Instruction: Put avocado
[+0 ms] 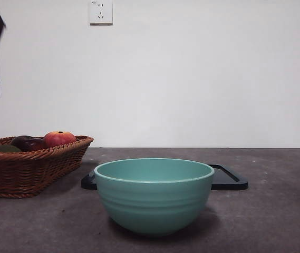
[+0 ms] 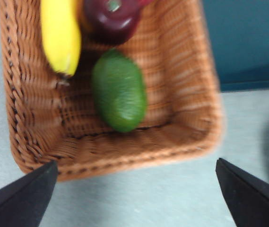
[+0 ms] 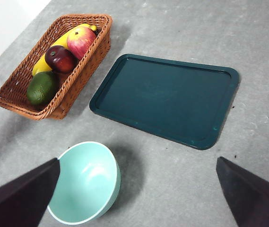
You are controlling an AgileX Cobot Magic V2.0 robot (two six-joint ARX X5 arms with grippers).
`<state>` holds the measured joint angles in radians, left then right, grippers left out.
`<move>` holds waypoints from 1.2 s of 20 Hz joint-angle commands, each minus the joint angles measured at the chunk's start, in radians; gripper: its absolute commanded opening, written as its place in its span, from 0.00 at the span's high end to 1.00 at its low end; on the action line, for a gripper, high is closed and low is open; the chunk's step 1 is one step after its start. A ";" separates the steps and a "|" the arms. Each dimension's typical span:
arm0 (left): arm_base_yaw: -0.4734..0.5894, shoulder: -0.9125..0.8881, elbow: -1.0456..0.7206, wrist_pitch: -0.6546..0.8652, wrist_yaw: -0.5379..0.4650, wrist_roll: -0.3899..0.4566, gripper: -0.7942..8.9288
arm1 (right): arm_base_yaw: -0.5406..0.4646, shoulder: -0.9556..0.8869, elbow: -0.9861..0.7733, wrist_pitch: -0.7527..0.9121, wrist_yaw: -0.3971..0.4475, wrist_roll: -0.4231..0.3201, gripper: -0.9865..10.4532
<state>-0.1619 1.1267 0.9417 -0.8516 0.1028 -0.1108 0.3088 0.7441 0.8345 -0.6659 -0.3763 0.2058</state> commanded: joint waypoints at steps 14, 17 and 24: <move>-0.001 0.451 0.082 0.238 -0.013 -0.033 0.28 | 0.006 0.004 0.017 0.010 0.000 -0.009 0.38; -0.001 0.470 0.082 0.256 -0.012 -0.048 0.32 | 0.006 0.004 0.017 0.010 0.000 -0.009 0.38; -0.001 0.471 0.082 0.220 0.004 -0.078 0.51 | 0.006 0.004 0.017 0.011 0.000 -0.009 0.38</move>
<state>-0.1619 1.5810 1.0058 -0.6338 0.1036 -0.1772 0.3088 0.7441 0.8345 -0.6655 -0.3763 0.2058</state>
